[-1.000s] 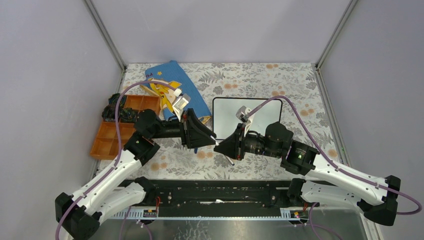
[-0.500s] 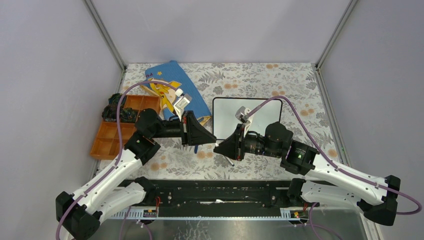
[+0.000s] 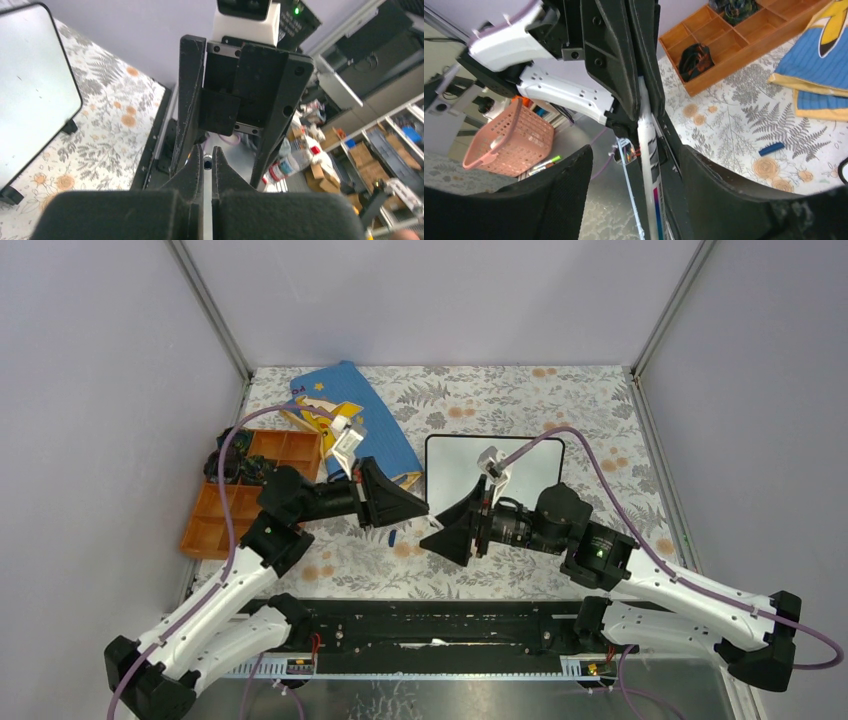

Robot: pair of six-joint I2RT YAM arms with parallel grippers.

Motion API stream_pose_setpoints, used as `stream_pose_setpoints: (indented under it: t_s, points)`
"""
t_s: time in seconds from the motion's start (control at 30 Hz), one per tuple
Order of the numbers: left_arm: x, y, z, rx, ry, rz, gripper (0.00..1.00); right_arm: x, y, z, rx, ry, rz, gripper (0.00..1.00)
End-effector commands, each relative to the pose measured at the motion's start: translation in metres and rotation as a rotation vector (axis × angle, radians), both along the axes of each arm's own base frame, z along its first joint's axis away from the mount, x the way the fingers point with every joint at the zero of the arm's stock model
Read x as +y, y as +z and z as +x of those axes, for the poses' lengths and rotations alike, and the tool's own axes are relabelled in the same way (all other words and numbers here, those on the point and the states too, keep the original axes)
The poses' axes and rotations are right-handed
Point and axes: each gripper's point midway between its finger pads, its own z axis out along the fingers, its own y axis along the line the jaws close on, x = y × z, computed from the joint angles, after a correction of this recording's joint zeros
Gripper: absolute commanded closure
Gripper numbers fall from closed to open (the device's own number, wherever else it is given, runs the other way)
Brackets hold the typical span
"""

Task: Write a sentence on the whiteboard

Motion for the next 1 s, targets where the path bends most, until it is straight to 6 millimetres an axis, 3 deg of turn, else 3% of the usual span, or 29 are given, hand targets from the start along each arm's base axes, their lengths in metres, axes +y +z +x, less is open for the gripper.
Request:
stream_pose_setpoints:
  t_s: [0.0,0.2,0.37,0.57,0.8,0.97]
  points:
    - [0.014,0.034,0.01,-0.012,0.156,-0.168,1.0,-0.006,0.053,0.004,-0.008,-0.053,0.22,0.27]
    - [0.044,0.055,0.02,0.047,0.328,-0.403,1.0,-0.017,0.071,0.013,0.019,-0.129,0.381,0.23]
    - [0.058,0.06,0.029,0.084,0.414,-0.465,1.0,-0.019,0.075,0.028,0.054,-0.211,0.43,0.28]
    - [0.061,0.055,0.031,0.145,0.419,-0.5,1.0,-0.015,0.079,0.045,0.108,-0.279,0.493,0.4]
    - [0.062,0.051,0.029,0.175,0.415,-0.509,1.0,-0.01,0.088,0.055,0.116,-0.311,0.542,0.39]
    - [0.066,0.046,0.033,0.199,0.447,-0.519,1.0,-0.004,0.094,0.056,0.116,-0.294,0.551,0.54]
